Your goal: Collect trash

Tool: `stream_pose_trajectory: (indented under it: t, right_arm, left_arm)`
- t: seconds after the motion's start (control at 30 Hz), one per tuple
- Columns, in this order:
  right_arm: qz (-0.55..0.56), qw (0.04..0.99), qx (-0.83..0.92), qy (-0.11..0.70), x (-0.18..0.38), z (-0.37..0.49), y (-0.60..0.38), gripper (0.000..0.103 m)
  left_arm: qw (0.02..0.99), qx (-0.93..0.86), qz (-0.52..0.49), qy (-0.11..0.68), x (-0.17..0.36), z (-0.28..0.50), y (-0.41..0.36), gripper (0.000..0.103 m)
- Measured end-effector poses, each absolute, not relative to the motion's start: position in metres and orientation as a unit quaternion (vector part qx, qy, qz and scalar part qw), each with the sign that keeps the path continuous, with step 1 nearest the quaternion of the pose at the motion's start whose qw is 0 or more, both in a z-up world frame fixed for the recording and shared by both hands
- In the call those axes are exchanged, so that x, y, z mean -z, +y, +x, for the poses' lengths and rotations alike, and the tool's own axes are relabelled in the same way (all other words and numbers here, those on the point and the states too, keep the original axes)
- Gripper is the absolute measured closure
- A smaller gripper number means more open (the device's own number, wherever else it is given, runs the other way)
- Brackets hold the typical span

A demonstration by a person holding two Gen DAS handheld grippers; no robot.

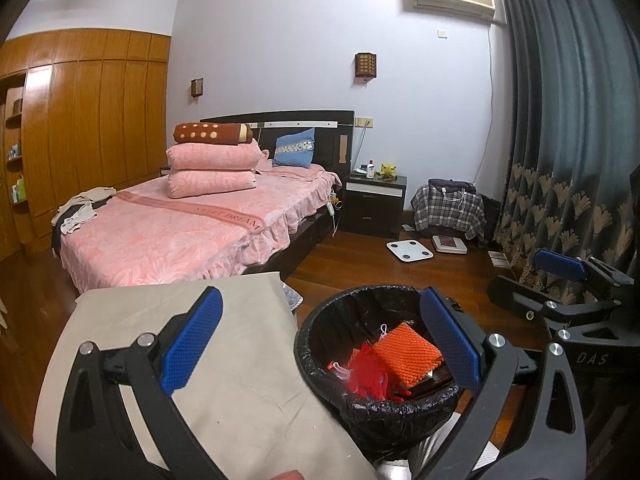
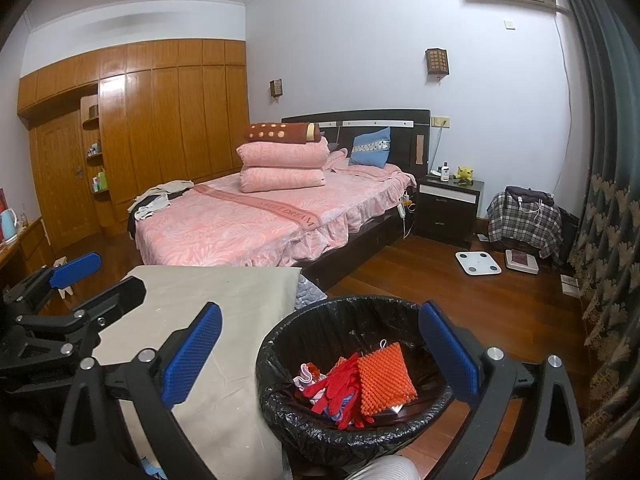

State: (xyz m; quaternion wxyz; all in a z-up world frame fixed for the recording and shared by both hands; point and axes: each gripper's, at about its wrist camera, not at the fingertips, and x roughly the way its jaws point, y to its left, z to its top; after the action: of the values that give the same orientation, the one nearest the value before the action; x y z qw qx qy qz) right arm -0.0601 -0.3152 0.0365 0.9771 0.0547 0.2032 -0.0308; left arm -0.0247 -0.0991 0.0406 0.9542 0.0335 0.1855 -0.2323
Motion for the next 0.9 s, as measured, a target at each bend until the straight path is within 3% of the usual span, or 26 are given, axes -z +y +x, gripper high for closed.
stream_pose_trajectory:
  t: [0.9]
  right_arm:
    - [0.055,0.977,0.030,0.205,-0.0368,-0.0609,-0.3130,0.006]
  left_arm:
    - [0.955,0.230,0.034,0.186,-0.0401,-0.0238,-0.0971,0.007]
